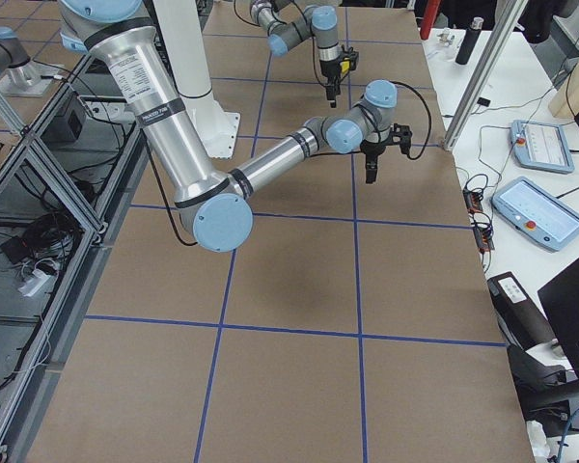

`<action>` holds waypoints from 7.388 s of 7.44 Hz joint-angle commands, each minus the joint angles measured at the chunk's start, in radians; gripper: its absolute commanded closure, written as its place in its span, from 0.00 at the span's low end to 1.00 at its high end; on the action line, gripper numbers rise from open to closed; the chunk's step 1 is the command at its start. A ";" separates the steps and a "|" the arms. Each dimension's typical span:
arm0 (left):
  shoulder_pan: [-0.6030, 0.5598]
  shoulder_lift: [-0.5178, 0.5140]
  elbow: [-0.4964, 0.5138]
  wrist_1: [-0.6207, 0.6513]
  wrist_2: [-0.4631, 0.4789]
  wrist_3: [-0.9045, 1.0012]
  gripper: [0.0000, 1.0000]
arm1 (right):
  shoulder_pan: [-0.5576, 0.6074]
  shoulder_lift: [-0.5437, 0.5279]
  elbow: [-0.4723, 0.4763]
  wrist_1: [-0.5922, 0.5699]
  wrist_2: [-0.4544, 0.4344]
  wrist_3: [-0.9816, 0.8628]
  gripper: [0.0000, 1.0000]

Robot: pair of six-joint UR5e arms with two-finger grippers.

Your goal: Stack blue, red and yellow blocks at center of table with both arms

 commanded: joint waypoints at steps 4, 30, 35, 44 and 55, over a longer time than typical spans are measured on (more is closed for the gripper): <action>-0.379 0.529 -0.153 -0.104 -0.101 0.791 0.00 | 0.001 0.006 0.007 0.001 0.001 0.003 0.01; -0.142 -0.042 -0.038 0.319 -0.302 0.162 1.00 | 0.001 -0.022 0.007 0.004 0.016 -0.002 0.01; -0.019 -0.297 0.364 0.058 -0.242 -0.058 1.00 | 0.001 -0.026 0.007 0.004 0.013 -0.020 0.01; 0.026 -0.251 0.340 0.035 -0.191 -0.083 0.00 | 0.009 -0.025 0.006 0.001 0.017 -0.026 0.01; -0.708 0.489 0.016 0.026 -0.286 1.033 0.00 | 0.195 -0.280 0.171 0.018 0.056 -0.348 0.01</action>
